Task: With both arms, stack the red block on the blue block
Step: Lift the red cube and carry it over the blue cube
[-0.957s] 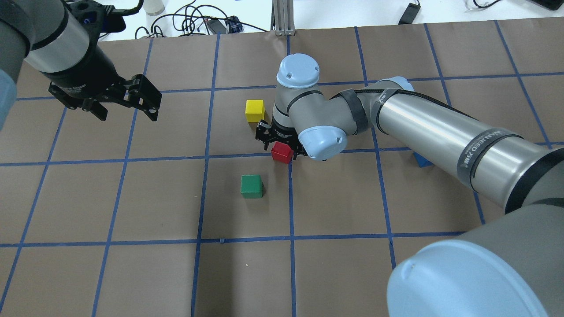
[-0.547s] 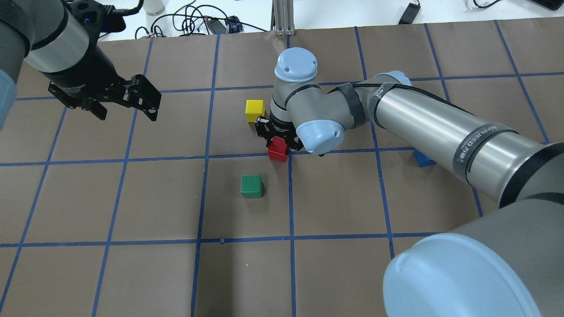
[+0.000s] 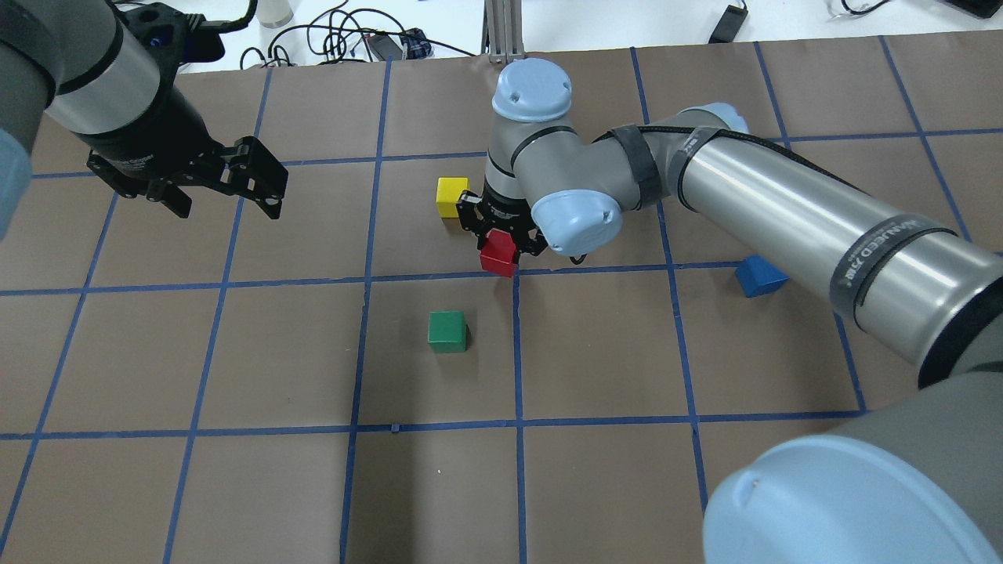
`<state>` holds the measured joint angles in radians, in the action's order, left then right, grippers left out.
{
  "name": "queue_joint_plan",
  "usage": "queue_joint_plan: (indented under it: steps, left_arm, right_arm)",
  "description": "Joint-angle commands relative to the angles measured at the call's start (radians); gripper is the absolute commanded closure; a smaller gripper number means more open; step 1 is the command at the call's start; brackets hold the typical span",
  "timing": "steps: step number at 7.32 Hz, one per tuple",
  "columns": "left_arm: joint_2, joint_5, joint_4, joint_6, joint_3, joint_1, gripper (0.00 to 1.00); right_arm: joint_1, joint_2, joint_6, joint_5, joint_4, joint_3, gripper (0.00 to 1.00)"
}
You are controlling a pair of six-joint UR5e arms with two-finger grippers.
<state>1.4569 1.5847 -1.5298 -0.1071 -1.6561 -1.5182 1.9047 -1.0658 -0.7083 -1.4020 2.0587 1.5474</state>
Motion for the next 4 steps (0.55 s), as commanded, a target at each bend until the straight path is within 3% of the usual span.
queue_joint_plan:
  steps: [1, 4]
  left_arm:
    - [-0.001, 0.0, 0.0, 0.004, -0.004, 0.0, 0.0]
    - [0.0, -0.002, 0.019, 0.035, -0.002, 0.0, 0.0]
  right_arm:
    - [-0.076, -0.054, 0.102, -0.008, -0.263, -0.122, 1.0]
    - [-0.243, -0.198, 0.428, -0.009, -0.518, -0.119, 1.0]
